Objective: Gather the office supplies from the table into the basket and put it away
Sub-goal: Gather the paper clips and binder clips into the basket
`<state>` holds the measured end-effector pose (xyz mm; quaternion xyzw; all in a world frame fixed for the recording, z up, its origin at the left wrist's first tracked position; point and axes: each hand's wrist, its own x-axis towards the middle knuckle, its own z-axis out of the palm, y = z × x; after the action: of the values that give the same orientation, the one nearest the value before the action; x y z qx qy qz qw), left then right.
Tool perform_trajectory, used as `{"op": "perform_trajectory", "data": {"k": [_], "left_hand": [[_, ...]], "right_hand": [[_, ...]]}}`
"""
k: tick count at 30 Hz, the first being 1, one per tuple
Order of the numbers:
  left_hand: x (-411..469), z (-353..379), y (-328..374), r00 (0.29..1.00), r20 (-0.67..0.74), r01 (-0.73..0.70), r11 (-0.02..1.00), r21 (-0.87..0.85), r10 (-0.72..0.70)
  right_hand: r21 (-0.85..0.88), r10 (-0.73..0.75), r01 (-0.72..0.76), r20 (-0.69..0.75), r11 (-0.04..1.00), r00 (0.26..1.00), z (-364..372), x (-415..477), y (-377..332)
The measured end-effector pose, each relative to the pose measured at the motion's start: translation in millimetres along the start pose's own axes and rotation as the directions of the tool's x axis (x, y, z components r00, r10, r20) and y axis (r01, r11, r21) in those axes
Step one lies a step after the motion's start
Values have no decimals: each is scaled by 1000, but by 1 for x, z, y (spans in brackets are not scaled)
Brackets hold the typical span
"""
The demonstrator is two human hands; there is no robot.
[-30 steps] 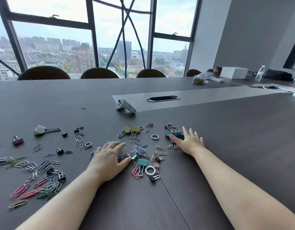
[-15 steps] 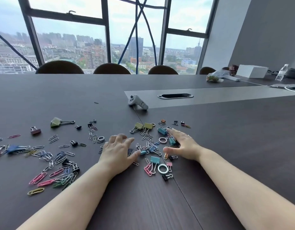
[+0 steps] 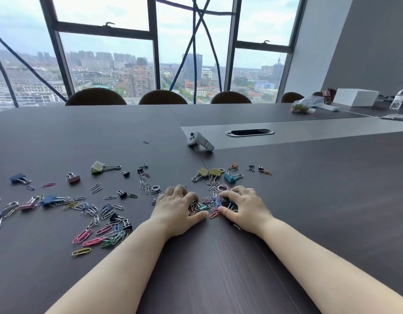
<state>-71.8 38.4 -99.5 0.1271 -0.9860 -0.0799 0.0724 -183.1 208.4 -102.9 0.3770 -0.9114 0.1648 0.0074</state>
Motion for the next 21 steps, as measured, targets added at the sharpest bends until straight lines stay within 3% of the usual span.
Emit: {"op": "perform_trajectory", "data": {"k": [5, 10, 21], "left_hand": [[-2, 3, 3, 996, -87, -29, 998, -61, 24], [-2, 6, 6, 983, -183, -11, 1000, -6, 10], [-6, -11, 2, 976, -210, 74, 994, 85, -55]], "right_hand": [[-51, 75, -83, -144, 995, 987, 3, 7, -9], [-68, 11, -28, -251, 997, 968, 5, 1, -13], [77, -49, 73, -281, 994, 958, -6, -6, -20]]}}
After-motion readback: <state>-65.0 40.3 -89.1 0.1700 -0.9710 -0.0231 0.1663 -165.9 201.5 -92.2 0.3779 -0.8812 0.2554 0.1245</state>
